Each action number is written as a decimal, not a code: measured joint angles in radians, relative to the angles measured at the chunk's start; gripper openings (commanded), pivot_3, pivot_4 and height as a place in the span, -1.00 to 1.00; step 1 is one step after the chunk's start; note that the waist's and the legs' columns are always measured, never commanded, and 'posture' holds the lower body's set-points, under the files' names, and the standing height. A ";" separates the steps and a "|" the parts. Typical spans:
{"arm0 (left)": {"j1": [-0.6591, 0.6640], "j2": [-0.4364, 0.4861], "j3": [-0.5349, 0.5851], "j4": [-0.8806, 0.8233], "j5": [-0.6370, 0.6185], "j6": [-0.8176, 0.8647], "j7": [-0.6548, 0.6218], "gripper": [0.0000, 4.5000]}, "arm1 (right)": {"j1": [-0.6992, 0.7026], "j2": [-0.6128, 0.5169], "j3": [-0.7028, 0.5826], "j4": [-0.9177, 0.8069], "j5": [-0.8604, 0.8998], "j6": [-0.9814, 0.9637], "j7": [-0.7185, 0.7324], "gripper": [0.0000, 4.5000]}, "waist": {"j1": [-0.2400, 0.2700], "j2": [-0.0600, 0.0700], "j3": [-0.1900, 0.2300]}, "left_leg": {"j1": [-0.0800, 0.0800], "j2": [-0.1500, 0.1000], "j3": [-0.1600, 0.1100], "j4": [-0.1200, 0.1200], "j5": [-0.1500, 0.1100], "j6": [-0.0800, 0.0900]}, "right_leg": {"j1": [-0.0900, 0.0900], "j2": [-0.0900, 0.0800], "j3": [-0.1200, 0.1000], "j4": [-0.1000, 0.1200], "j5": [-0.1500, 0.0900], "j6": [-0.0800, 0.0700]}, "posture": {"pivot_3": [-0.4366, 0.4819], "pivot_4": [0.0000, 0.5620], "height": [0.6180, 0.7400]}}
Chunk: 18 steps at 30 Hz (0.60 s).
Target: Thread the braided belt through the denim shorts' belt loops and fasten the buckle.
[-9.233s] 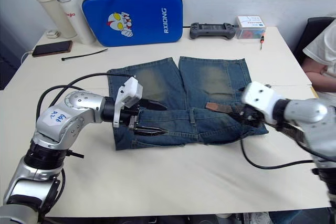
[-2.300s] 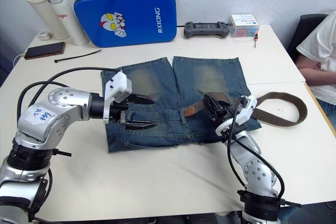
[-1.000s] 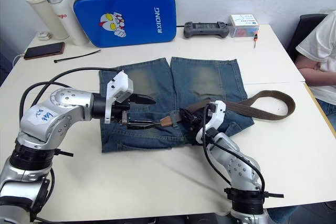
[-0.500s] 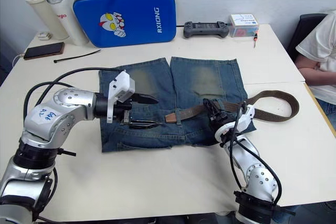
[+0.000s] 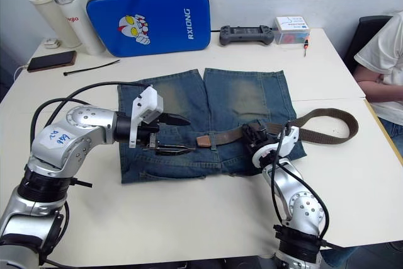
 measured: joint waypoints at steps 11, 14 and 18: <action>-0.001 -0.006 -0.006 0.000 0.002 0.000 -0.001 1.00 | -0.029 -0.002 0.150 0.012 0.087 0.128 -0.063 -0.97 | -0.007 0.000 0.000 | 0.000 0.000 0.000 -0.002 0.001 -0.001 | -0.001 0.000 0.000 0.001 0.000 0.000 | -0.05 -0.47 1.00; -0.004 -0.013 -0.014 0.002 0.002 -0.001 -0.002 1.00 | -0.029 -0.016 0.151 0.012 0.105 0.129 -0.072 -0.81 | -0.008 0.000 0.000 | 0.000 0.000 0.000 -0.003 0.001 -0.001 | -0.001 0.000 0.000 0.001 0.000 0.000 | -0.05 -0.47 1.00; -0.026 -0.024 -0.020 0.010 0.006 -0.010 -0.007 1.00 | -0.028 -0.093 0.155 -0.032 0.157 0.151 -0.071 -0.07 | -0.005 0.000 0.000 | -0.001 0.000 0.000 -0.002 0.001 -0.001 | -0.001 0.000 0.000 0.000 0.000 0.000 | -0.05 -0.47 1.00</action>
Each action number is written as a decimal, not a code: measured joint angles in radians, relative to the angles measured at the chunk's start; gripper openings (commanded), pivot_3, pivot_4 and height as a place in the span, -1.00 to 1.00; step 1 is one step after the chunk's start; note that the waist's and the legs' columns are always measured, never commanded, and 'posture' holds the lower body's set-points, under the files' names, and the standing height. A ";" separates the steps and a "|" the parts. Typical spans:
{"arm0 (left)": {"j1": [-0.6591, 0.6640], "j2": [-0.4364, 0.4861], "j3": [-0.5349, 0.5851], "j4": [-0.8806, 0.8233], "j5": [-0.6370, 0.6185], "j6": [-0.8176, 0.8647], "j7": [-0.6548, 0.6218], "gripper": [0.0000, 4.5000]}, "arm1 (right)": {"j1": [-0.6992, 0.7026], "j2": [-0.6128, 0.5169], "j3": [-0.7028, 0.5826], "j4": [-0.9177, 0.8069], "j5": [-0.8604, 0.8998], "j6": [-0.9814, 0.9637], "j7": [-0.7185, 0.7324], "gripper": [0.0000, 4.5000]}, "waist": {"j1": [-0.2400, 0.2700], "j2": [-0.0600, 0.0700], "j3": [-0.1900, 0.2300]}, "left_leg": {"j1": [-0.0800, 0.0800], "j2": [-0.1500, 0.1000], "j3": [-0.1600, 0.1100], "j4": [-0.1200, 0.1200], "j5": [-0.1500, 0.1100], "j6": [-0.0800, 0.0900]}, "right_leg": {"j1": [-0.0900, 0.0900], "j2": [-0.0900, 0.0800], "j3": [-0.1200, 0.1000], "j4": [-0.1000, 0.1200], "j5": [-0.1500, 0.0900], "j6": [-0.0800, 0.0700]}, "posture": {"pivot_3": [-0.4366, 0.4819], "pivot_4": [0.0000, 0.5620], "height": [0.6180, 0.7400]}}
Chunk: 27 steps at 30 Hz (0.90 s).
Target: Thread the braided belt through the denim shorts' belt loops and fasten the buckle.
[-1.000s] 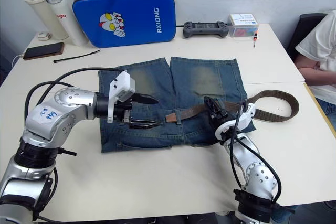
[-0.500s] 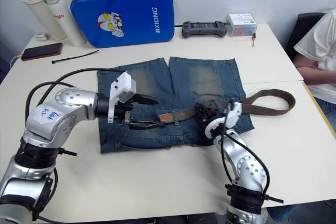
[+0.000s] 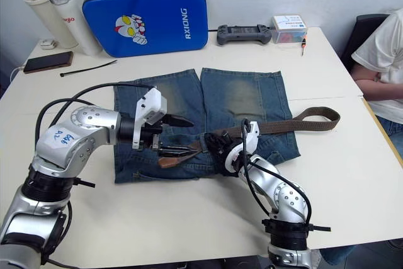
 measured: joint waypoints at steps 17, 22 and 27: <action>-0.006 -0.027 -0.018 0.038 0.018 -0.033 -0.024 1.00 | 0.040 -1.060 0.237 -0.417 -0.565 0.067 0.735 0.96 | 0.019 0.000 0.001 | -0.001 0.000 -0.002 0.002 -0.001 0.003 | 0.003 0.002 -0.001 -0.008 0.000 0.000 | -0.05 -0.47 1.00; 0.000 -0.026 -0.016 0.033 0.017 -0.031 -0.017 1.00 | 0.018 -1.052 0.444 -0.313 -0.971 -0.145 0.938 0.96 | 0.019 0.000 0.001 | -0.002 0.000 -0.002 0.004 0.001 0.000 | 0.002 0.001 -0.001 -0.007 0.000 0.000 | -0.05 -0.47 1.00; 0.034 -0.012 -0.006 0.021 0.016 -0.022 -0.007 1.00 | -0.007 -0.970 0.463 -0.218 -1.133 -0.230 1.007 0.18 | 0.016 -0.001 0.001 | -0.001 0.000 -0.002 0.006 0.000 0.000 | 0.003 0.001 -0.001 -0.005 0.000 0.000 | -0.05 -0.47 1.00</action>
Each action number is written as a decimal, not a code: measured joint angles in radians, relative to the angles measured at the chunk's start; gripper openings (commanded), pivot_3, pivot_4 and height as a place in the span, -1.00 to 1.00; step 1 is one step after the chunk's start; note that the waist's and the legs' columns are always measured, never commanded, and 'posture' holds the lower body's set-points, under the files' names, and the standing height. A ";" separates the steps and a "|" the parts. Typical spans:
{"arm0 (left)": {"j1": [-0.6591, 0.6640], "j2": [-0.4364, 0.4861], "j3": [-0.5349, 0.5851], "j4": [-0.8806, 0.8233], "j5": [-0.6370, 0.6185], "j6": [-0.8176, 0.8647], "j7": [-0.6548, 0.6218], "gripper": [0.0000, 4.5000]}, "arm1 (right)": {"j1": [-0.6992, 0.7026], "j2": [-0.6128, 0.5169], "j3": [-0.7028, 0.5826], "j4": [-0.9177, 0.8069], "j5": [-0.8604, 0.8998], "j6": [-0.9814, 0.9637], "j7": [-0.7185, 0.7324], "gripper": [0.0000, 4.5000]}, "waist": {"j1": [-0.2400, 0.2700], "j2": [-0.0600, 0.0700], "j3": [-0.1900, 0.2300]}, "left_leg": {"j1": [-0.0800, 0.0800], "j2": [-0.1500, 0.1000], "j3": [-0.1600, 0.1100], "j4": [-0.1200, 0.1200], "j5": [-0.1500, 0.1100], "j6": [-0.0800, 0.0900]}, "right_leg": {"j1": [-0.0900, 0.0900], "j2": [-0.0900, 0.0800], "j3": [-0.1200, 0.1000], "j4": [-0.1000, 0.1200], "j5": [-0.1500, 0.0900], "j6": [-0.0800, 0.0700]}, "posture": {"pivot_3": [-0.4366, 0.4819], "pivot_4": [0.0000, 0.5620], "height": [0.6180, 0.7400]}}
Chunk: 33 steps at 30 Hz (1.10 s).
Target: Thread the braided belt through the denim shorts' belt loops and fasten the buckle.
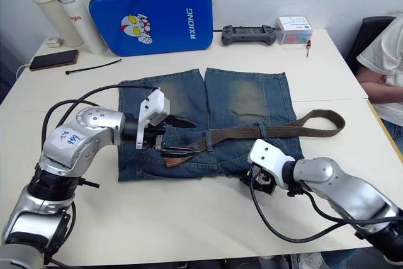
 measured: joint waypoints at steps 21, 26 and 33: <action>0.007 -0.013 0.020 -0.031 -0.003 0.022 0.022 1.00 | -0.114 -0.054 -0.199 0.794 -0.330 -0.510 0.300 -0.99 | 0.047 0.000 0.000 | -0.001 -0.002 0.002 0.006 -0.001 0.002 | 0.001 -0.002 0.000 0.000 0.001 0.001 | -0.05 -0.47 1.00; 0.006 -0.017 0.020 -0.031 -0.003 0.022 0.026 1.00 | -0.191 -0.012 -0.189 0.949 -0.426 -0.634 0.288 -0.81 | 0.043 0.000 0.000 | -0.001 -0.002 0.003 0.006 -0.001 0.001 | 0.001 -0.002 0.000 0.001 0.001 0.001 | -0.05 -0.47 1.00; 0.006 -0.018 0.019 -0.030 -0.002 0.022 0.026 1.00 | -0.146 -0.028 -0.277 0.873 -0.383 -0.565 0.366 0.58 | 0.043 0.000 0.000 | -0.001 -0.001 0.003 0.006 -0.001 0.001 | 0.001 -0.002 0.000 0.001 0.001 0.001 | -0.05 -0.47 1.00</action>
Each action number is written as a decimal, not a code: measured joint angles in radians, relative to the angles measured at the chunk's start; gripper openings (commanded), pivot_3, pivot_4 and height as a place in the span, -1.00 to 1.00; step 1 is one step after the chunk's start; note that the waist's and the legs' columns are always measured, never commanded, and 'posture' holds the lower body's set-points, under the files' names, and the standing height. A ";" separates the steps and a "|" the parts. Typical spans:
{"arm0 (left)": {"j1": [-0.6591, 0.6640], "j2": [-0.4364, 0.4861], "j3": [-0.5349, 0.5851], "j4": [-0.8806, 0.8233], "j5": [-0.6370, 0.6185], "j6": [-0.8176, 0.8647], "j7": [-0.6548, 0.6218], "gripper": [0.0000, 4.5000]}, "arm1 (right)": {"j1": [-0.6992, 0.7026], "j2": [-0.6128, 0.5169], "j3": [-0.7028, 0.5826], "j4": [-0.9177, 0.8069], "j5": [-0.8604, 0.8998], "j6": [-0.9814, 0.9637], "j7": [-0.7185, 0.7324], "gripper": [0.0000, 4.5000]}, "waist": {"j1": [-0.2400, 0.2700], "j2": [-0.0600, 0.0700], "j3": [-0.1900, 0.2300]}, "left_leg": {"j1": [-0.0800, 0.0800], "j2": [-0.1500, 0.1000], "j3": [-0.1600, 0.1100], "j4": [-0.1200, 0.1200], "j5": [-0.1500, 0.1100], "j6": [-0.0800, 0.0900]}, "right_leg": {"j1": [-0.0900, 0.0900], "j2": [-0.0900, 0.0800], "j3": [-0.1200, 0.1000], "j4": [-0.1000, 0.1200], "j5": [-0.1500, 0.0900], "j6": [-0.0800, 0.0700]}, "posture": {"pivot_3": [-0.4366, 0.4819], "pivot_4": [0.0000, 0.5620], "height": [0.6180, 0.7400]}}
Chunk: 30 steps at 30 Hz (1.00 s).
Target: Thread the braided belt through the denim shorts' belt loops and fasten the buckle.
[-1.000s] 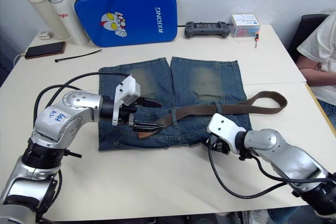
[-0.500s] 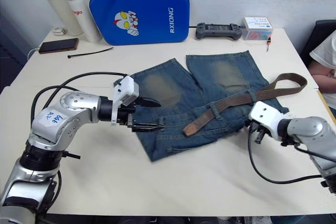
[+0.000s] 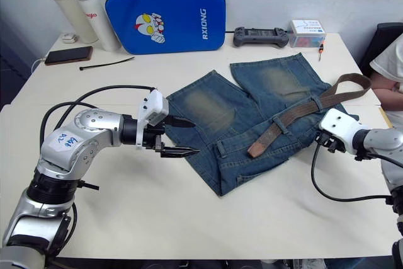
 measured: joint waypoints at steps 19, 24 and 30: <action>0.000 -0.006 -0.011 0.003 0.004 -0.021 -0.009 1.00 | 0.063 0.533 -0.679 -0.708 0.844 1.517 -0.442 0.96 | -0.008 0.002 0.000 | -0.001 0.001 -0.001 -0.001 0.000 -0.001 | -0.001 0.000 0.000 0.002 0.000 0.000 | -0.05 -0.47 1.00; 0.000 -0.004 -0.011 0.003 0.004 -0.019 -0.008 1.00 | 0.036 0.703 -0.793 -0.623 0.886 1.527 -0.639 0.96 | -0.016 0.002 0.000 | -0.001 0.000 -0.001 -0.001 0.000 -0.001 | -0.001 -0.001 0.000 0.005 0.000 0.000 | -0.05 -0.47 1.00; -0.001 0.002 -0.011 0.002 0.004 -0.018 -0.008 1.00 | -0.089 0.830 -0.942 -0.522 0.904 1.528 -0.797 0.96 | -0.026 0.002 0.000 | 0.000 0.000 0.000 -0.001 0.000 -0.001 | -0.002 0.000 0.002 0.008 0.000 0.000 | -0.05 -0.47 1.00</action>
